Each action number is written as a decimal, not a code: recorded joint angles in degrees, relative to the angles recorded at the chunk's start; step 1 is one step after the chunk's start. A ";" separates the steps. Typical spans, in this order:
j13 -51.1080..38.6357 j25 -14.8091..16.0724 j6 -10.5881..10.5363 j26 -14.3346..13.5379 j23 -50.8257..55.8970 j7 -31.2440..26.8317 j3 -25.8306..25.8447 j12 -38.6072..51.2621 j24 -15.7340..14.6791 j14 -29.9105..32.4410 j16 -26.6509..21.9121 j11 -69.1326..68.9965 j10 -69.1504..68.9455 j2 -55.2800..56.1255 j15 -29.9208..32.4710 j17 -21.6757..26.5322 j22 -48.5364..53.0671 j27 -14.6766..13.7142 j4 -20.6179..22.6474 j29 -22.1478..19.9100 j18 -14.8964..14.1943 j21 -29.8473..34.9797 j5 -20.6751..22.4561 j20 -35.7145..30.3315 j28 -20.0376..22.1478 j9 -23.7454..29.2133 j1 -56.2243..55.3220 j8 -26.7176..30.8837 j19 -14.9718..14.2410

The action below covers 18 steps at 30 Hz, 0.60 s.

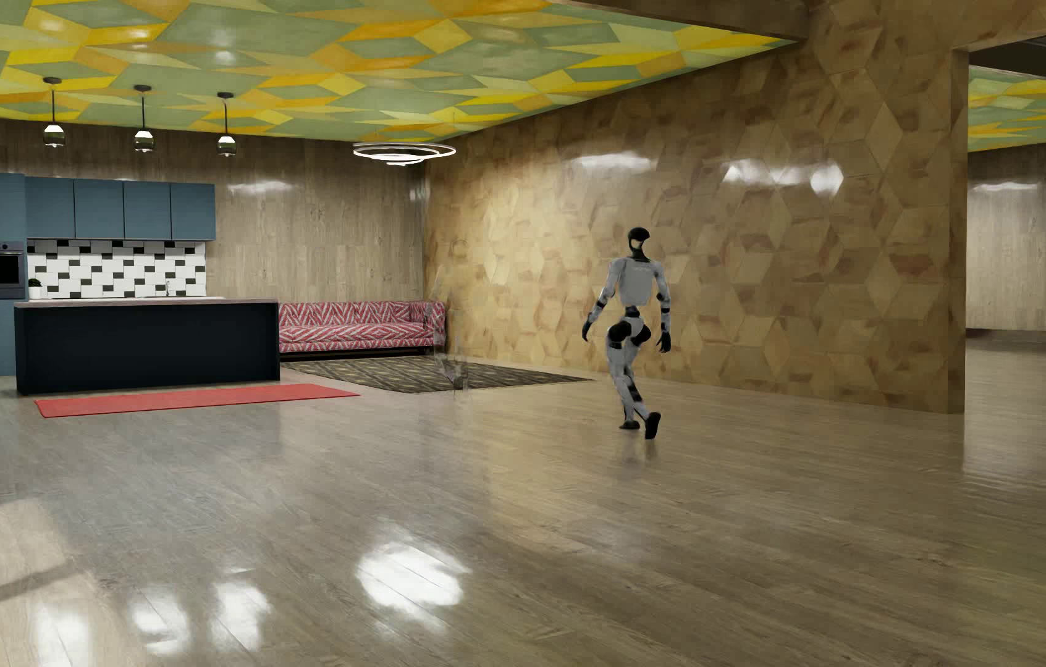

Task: Go forward

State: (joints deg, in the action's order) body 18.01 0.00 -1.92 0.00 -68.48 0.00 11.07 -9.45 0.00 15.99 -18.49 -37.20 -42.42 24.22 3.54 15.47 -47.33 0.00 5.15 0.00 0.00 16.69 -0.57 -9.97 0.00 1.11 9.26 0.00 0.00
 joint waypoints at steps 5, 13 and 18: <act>-4.98 0.00 3.25 0.00 6.35 0.00 -10.77 -4.76 0.00 -0.44 0.73 4.33 -26.74 -17.13 -7.76 1.21 -4.09 0.00 1.23 0.00 0.00 0.53 2.54 -8.51 0.00 1.36 -25.67 0.00 0.00; -13.87 0.00 5.50 0.00 19.42 0.00 -23.85 -10.96 0.00 -21.17 1.50 6.58 17.35 -38.46 -15.91 4.84 -7.62 0.00 1.22 0.00 0.00 -4.63 -1.16 -15.51 0.00 1.57 -33.71 0.00 0.00; -10.22 0.00 8.64 0.00 13.97 0.00 -19.66 -10.81 0.00 -3.77 1.44 -27.16 9.68 -24.48 17.35 3.07 -10.63 0.00 8.45 0.00 0.00 -1.99 -5.97 -15.40 0.00 0.11 -31.03 0.00 0.00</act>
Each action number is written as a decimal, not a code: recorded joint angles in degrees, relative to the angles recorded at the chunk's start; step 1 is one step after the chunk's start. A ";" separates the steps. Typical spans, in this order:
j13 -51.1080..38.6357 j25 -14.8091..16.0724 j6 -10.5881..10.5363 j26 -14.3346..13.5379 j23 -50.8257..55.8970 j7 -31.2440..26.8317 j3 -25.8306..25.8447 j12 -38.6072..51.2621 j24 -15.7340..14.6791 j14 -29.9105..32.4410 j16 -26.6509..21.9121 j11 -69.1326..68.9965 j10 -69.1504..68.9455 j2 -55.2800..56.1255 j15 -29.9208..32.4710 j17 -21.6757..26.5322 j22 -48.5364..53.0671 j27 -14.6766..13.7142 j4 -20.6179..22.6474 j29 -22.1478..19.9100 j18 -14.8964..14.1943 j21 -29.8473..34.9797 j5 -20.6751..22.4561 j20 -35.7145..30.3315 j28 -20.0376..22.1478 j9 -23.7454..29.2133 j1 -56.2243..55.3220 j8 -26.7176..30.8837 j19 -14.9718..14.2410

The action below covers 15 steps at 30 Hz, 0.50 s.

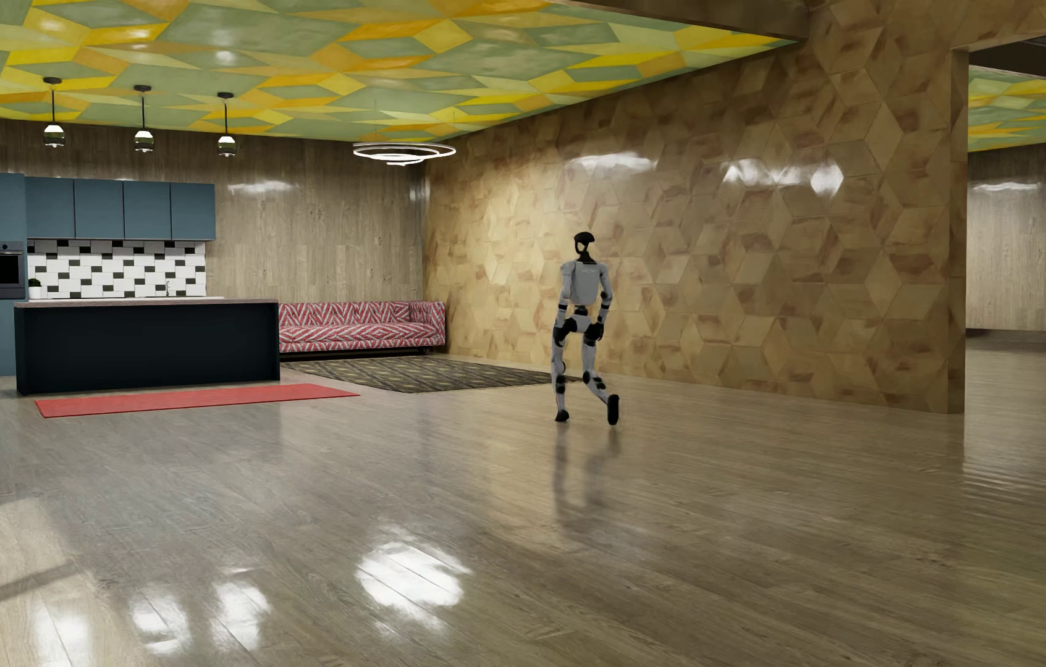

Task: Go forward

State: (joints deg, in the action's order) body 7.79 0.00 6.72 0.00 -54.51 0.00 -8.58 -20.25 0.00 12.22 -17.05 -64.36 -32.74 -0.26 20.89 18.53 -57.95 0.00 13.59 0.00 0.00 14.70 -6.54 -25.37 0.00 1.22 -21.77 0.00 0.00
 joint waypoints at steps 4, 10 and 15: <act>2.91 0.00 -1.91 0.00 -5.05 0.00 9.10 3.24 0.00 -13.91 -1.58 -12.29 3.99 18.33 -24.55 -0.91 4.40 0.00 -0.55 0.00 0.00 4.47 1.51 4.41 0.00 1.32 18.24 0.00 0.00; 9.07 0.00 -4.29 0.00 -4.92 0.00 20.54 11.78 0.00 -30.44 -5.21 53.31 8.61 24.52 -10.73 -1.12 12.37 0.00 -6.13 0.00 0.00 3.06 0.66 9.37 0.00 -0.73 35.54 0.00 0.00; 9.53 0.00 -6.92 0.00 -12.69 0.00 21.03 11.33 0.00 1.83 -3.07 24.11 -10.13 26.19 -16.62 -2.02 10.15 0.00 -10.04 0.00 0.00 7.90 4.20 11.39 0.00 -1.28 33.67 0.00 0.00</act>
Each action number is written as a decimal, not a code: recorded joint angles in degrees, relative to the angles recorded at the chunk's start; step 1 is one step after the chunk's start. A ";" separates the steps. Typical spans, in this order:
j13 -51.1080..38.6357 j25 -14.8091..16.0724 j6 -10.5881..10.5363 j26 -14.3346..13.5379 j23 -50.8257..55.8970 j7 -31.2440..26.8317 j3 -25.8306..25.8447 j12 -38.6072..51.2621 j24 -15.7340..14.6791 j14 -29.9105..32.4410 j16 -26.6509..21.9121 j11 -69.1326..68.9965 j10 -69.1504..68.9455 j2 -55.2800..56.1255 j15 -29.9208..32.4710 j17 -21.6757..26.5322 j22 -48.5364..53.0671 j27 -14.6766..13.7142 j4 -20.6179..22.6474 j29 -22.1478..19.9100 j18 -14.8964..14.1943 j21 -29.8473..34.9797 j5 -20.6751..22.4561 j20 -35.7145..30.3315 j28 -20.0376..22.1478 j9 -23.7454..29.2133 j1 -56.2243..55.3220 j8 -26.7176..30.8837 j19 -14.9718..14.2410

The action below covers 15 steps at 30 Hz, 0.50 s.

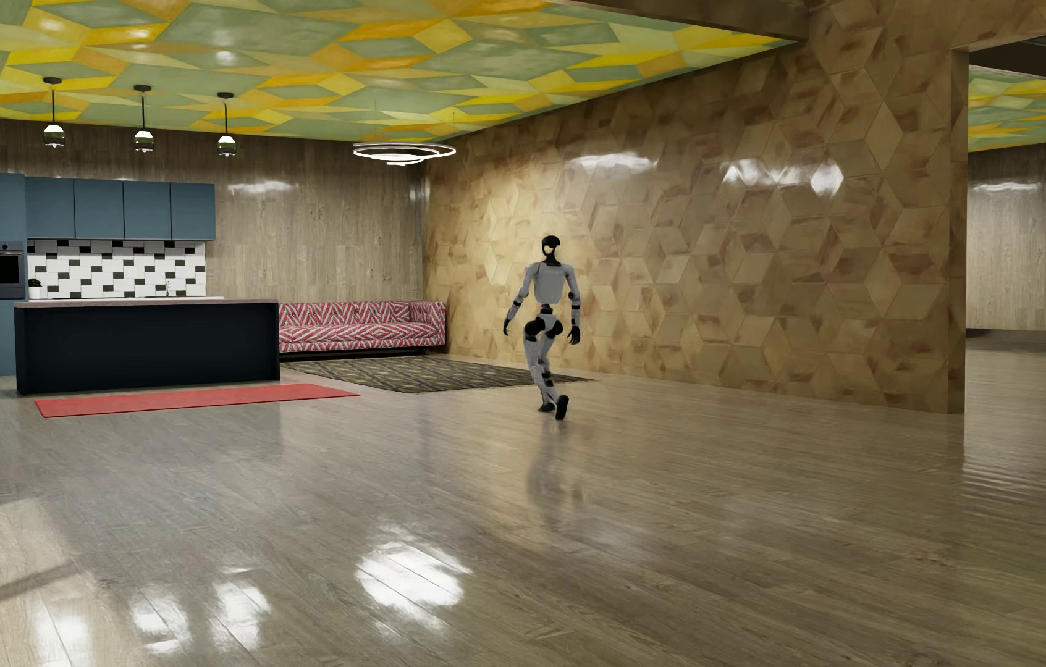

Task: Go forward

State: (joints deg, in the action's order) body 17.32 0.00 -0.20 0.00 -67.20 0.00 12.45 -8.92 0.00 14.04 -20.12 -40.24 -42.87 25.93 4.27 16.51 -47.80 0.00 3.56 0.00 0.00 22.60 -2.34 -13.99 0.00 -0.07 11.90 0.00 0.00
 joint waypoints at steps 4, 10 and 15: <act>-2.57 0.00 1.68 0.00 5.48 0.00 -5.32 -2.15 0.00 3.82 0.69 0.67 -30.82 -12.57 -10.70 0.15 -1.04 0.00 -0.46 0.00 0.00 -0.64 3.69 -5.67 0.00 1.86 -21.26 0.00 0.00; -11.15 0.00 3.74 0.00 16.04 0.00 -20.88 -9.86 0.00 10.01 1.60 10.13 6.41 -32.60 -17.43 3.57 1.82 0.00 0.71 0.00 0.00 -6.99 1.91 -9.53 0.00 3.44 -37.46 0.00 0.00; -13.62 0.00 3.97 0.00 18.80 0.00 -23.77 -12.69 0.00 -6.34 3.36 5.82 16.54 -40.97 -13.37 4.27 -2.17 0.00 4.46 0.00 0.00 -11.98 -1.09 -12.19 0.00 1.74 -38.12 0.00 0.00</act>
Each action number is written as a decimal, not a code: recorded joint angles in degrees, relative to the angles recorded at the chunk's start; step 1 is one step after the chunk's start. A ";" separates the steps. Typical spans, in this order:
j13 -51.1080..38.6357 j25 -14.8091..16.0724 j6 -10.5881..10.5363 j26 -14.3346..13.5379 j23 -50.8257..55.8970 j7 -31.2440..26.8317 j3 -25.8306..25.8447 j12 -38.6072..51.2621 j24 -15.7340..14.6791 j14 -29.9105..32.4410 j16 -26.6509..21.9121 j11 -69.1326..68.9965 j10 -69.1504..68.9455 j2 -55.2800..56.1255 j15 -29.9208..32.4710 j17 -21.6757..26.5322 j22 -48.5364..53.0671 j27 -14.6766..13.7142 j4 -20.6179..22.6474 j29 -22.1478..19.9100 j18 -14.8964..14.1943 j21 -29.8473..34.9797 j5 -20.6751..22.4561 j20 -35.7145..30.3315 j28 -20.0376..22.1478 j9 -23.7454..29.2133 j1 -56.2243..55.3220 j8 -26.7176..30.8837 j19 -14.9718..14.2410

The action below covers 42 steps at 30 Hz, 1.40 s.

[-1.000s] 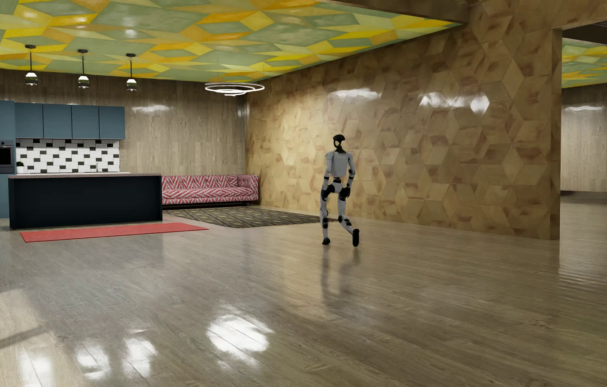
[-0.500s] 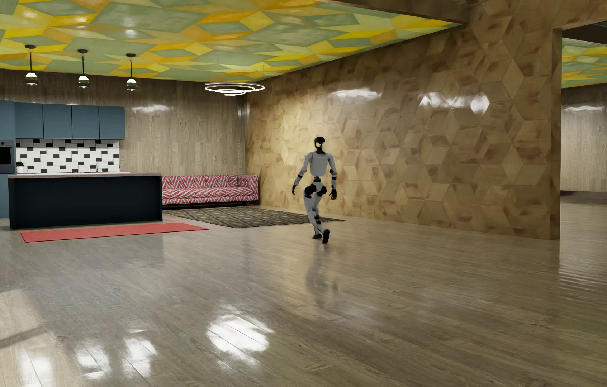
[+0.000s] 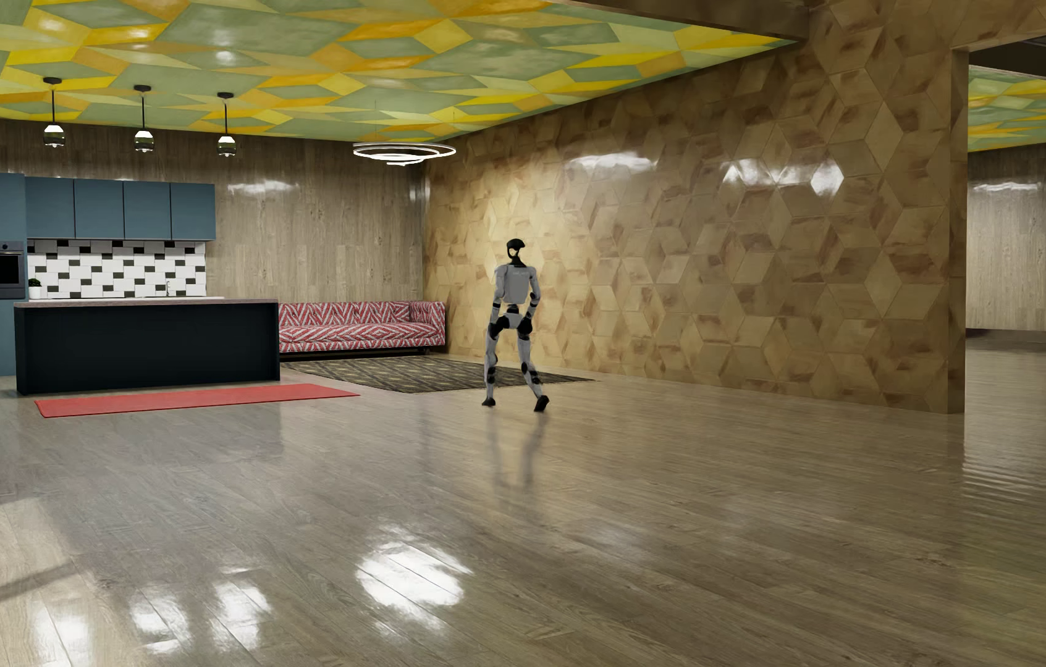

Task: Go forward

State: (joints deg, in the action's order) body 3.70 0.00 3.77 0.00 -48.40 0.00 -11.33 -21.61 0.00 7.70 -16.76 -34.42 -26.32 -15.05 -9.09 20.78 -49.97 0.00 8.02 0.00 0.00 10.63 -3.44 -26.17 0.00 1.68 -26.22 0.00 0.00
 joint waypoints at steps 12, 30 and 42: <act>11.64 0.00 -2.58 0.00 -11.95 0.00 21.86 12.41 0.00 -19.66 -4.04 -9.99 1.85 38.91 9.14 -4.18 1.56 0.00 0.79 0.00 0.00 6.72 -3.63 7.63 0.00 0.47 37.16 0.00 0.00; 1.33 0.00 -0.37 0.00 -1.56 0.00 1.55 2.87 0.00 -1.37 -0.77 4.85 0.06 2.90 -6.00 -0.05 -6.69 0.00 -3.05 0.00 0.00 2.65 3.60 4.77 0.00 0.76 2.78 0.00 0.00; 5.67 0.00 -0.49 0.00 -11.63 0.00 11.37 5.54 0.00 -7.77 -0.47 -40.79 -3.24 31.60 2.33 -4.69 -6.03 0.00 4.70 0.00 0.00 4.42 -3.10 5.73 0.00 0.48 23.00 0.00 0.00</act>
State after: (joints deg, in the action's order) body 9.37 0.00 3.28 0.00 -60.02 0.00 0.04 -16.07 0.00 -0.07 -17.23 -75.21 -29.56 16.56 -6.77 16.09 -56.00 0.00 12.71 0.00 0.00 15.05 -6.54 -20.44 0.00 2.15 -3.22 0.00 0.00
